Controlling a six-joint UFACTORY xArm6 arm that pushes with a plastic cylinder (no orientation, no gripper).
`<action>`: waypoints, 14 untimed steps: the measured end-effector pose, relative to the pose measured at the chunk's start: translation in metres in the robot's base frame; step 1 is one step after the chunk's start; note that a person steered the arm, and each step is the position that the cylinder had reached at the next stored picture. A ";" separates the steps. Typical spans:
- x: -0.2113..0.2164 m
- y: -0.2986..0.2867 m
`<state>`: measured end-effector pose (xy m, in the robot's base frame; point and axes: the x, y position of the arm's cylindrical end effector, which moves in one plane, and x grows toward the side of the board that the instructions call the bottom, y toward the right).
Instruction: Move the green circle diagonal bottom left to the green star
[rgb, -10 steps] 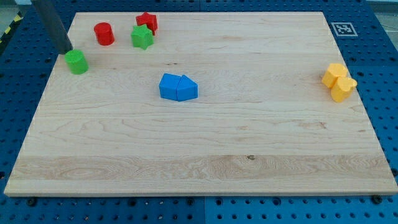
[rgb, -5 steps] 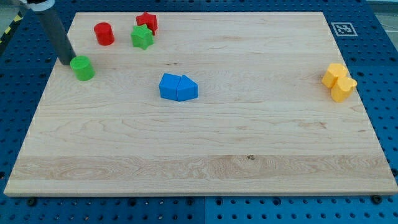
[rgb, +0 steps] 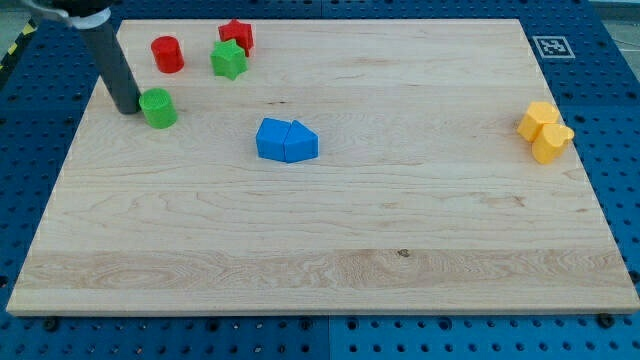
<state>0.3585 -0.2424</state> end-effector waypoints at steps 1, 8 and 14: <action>-0.013 0.001; 0.018 0.003; 0.036 0.020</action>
<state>0.3942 -0.2221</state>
